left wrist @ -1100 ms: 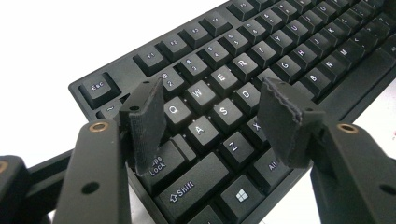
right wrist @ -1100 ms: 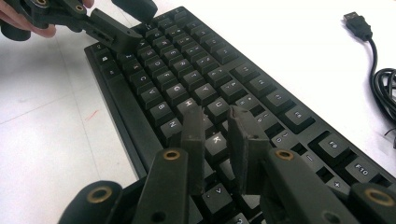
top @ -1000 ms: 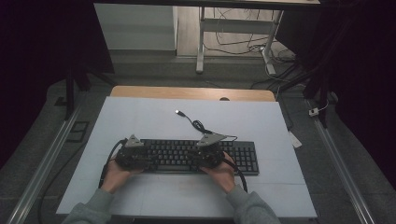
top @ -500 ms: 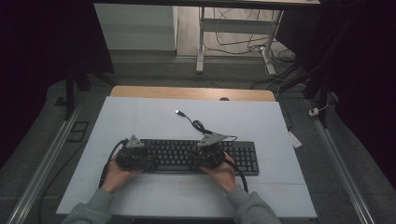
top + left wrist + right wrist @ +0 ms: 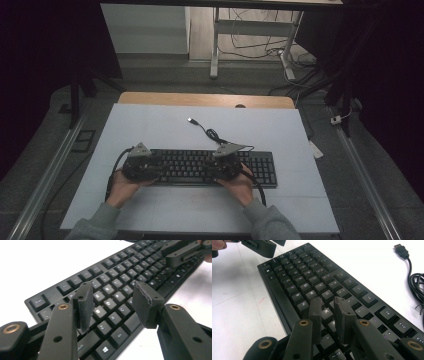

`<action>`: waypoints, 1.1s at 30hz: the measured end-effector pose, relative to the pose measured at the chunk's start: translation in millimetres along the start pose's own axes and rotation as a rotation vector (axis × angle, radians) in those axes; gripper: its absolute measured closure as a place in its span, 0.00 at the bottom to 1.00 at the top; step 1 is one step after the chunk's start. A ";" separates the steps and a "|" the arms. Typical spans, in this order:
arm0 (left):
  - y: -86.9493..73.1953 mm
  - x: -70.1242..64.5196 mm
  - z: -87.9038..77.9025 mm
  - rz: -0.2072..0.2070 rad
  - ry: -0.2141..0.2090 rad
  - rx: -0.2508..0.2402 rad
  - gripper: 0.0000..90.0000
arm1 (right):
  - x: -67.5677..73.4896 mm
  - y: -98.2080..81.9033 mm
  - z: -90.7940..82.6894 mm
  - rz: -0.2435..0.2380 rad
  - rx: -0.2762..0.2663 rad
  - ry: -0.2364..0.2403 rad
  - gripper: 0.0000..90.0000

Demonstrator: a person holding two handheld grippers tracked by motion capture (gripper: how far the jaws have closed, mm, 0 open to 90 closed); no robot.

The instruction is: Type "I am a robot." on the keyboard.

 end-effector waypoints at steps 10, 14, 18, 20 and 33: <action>0.8 -9.4 4.5 0.050 -0.032 0.051 0.68 | -2.4 -2.9 -3.1 0.002 -0.006 -0.005 0.82; 1.4 -13.0 5.9 0.068 -0.035 0.061 0.74 | -2.8 -3.3 -3.6 0.002 -0.007 -0.009 0.80; 1.7 -15.4 7.2 0.075 -0.037 0.066 0.78 | -3.1 -3.6 -3.9 0.003 -0.010 -0.011 0.79; 1.9 -16.9 8.3 0.082 -0.038 0.073 0.80 | -3.2 -3.7 -4.1 0.003 -0.010 -0.012 0.78; 3.3 -26.0 12.8 0.119 -0.043 0.090 0.92 | -4.0 -4.3 -4.1 0.006 -0.009 -0.022 0.76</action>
Point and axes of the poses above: each handheld gripper's, and its own axes: z roughly forward along the jaws, y roughly out of its top, x roughly to its left, the point moved 3 cm from there along z, roughly forward along the jaws, and after that the axes turned 14 degrees about x, right-handed, at the moved point
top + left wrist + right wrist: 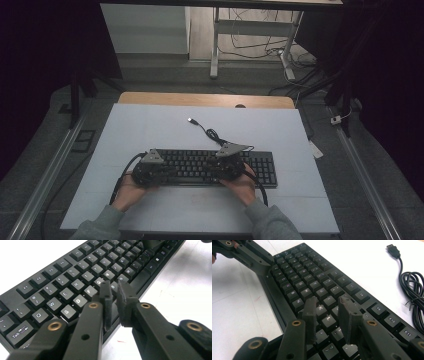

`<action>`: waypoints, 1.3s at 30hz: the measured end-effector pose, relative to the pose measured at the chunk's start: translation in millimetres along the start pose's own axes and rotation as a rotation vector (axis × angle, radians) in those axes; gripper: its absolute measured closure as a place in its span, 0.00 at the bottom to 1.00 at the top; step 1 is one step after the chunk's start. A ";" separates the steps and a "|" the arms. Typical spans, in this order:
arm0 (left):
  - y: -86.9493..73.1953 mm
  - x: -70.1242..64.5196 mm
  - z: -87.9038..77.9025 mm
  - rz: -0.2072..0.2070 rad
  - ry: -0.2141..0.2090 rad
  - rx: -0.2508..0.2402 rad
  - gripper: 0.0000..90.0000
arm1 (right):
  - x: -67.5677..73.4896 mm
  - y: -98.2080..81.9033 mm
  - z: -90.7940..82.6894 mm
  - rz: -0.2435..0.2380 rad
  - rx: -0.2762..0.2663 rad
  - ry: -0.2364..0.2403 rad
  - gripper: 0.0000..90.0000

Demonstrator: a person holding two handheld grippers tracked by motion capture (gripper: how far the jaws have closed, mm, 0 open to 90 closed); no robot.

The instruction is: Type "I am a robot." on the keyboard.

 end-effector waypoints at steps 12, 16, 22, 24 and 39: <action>2.1 -6.4 4.5 0.027 -0.001 0.014 0.98 | -0.8 -0.6 0.2 -0.001 0.002 -0.003 0.75; 2.5 -8.3 7.2 0.034 0.002 0.026 0.98 | -0.9 -0.8 0.5 -0.001 0.000 -0.002 0.75; 3.0 -10.8 11.0 0.040 0.001 0.036 0.99 | -0.8 -0.8 0.6 -0.001 0.001 -0.002 0.75; 3.0 -11.8 12.8 0.044 0.000 0.041 0.98 | -0.9 -0.9 0.6 -0.001 0.001 -0.002 0.75; 3.9 -14.4 26.8 0.056 0.004 0.079 0.98 | -0.8 -1.3 1.1 -0.002 0.004 -0.006 0.75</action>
Point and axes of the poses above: each handheld gripper's, and its own axes: z roughly forward along the jaws, y roughly out of its top, x roughly to its left, the point moved 3 cm from there along z, roughly forward along the jaws, and after that the axes turned 14 degrees about x, right-handed, at the moved point
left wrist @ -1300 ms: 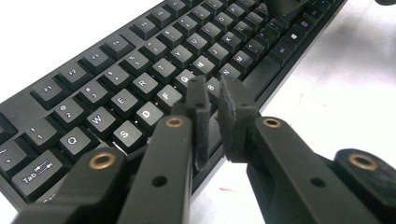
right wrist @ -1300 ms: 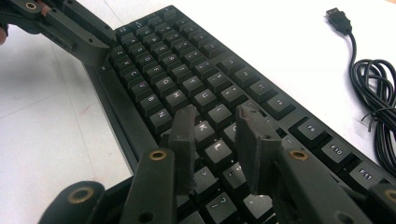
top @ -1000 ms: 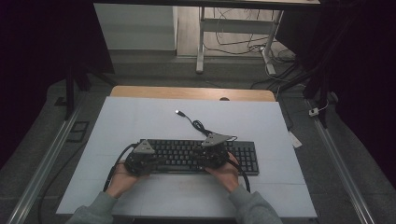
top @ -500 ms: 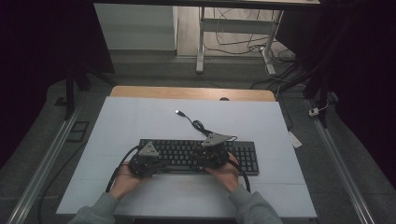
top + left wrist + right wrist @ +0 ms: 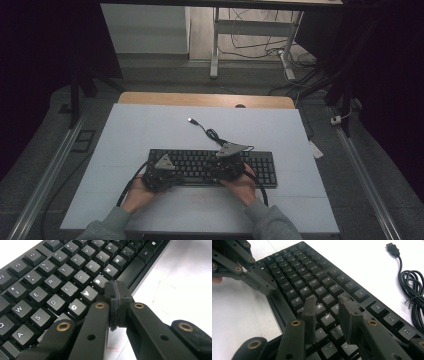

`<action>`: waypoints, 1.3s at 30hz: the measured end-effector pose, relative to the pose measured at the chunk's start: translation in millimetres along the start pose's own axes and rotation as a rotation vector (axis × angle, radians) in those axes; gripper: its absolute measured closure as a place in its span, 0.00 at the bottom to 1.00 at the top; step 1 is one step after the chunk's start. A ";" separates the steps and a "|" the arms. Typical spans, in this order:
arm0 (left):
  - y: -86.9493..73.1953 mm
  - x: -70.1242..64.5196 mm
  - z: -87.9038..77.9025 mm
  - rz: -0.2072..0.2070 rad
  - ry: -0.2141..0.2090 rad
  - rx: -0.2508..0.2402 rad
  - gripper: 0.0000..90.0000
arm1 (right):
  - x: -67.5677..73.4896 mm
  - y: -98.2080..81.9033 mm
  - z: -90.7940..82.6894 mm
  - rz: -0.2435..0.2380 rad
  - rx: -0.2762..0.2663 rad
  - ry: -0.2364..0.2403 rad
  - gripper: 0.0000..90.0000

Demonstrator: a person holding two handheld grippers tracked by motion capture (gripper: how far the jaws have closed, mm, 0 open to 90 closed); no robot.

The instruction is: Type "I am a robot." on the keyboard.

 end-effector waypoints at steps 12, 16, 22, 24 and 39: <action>0.6 2.4 6.6 0.000 0.013 0.012 0.99 | 0.0 0.0 -0.1 -0.001 0.002 0.000 0.75; 0.1 3.3 2.1 0.000 0.039 0.001 0.99 | 0.1 0.0 -0.5 -0.001 0.000 0.000 0.73; -6.5 15.2 -21.0 -0.071 0.043 -0.099 0.98 | -0.8 -0.8 -2.3 0.000 0.000 -0.001 0.67; -9.1 19.3 -25.8 -0.097 0.041 -0.122 0.89 | -1.1 -1.3 -2.9 0.000 0.005 -0.001 0.65; -17.9 37.3 -37.2 -0.210 0.046 -0.140 0.44 | -2.6 -7.0 -8.5 -0.010 -0.005 0.004 0.58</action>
Point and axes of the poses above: each handheld gripper's, and its own axes: z roughly forward along the jaws, y roughly out of its top, x roughly to its left, the point moved 3 cm from there along z, roughly forward along the jaws, and after that the axes turned 14 degrees about x, right-handed, at the moved point
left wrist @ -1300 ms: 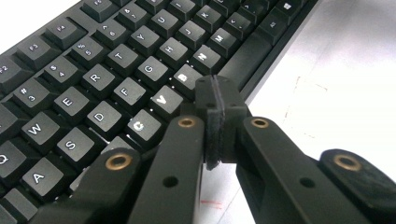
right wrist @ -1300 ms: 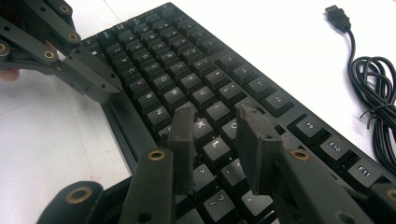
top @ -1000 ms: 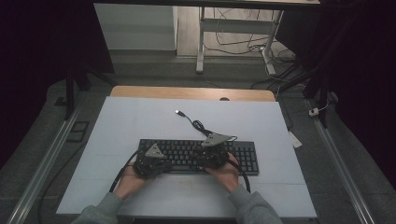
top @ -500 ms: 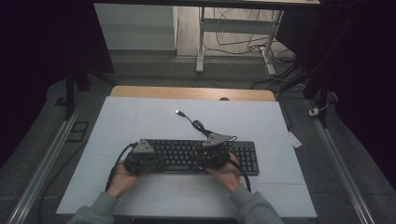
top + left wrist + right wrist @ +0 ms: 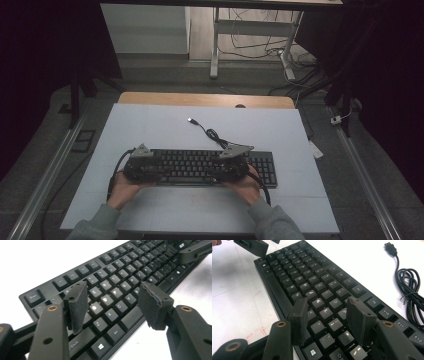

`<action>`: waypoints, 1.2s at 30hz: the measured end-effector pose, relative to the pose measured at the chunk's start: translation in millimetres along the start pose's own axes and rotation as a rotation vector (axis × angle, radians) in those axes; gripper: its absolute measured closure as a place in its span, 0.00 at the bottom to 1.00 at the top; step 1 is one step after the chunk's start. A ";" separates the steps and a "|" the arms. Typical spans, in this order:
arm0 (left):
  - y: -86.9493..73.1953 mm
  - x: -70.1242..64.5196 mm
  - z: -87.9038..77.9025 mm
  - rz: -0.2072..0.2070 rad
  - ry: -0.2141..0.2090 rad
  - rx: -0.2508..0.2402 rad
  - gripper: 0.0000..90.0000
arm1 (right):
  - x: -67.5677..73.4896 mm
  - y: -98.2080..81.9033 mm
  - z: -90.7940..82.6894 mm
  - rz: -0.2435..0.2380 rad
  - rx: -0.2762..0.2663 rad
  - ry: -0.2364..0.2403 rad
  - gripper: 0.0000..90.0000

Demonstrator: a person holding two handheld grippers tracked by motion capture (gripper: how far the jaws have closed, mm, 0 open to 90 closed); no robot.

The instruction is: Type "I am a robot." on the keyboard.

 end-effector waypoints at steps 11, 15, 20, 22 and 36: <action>-1.5 5.5 -3.8 -0.013 0.009 -0.004 0.42 | -0.9 -0.9 -0.4 -0.002 0.000 -0.002 0.58; -2.0 7.3 -4.6 -0.015 0.017 -0.007 0.45 | -0.7 -1.3 0.0 0.000 0.006 -0.002 0.58; -3.3 10.8 -4.9 -0.017 0.037 -0.013 0.57 | -0.8 -1.6 0.1 -0.001 0.007 -0.001 0.58; -4.1 12.8 -4.3 -0.017 0.050 -0.010 0.63 | -0.9 -1.8 0.2 -0.001 0.008 -0.002 0.58; -7.1 17.0 11.8 0.014 0.096 0.059 0.98 | -0.6 -2.1 1.9 -0.004 0.012 -0.004 0.58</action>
Point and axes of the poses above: each handheld gripper's, and its own axes: z roughly forward along the jaws, y roughly out of its top, x roughly to its left, the point moved 3 cm from there along z, roughly forward along the jaws, and after that the axes turned 14 degrees about x, right-handed, at the moved point
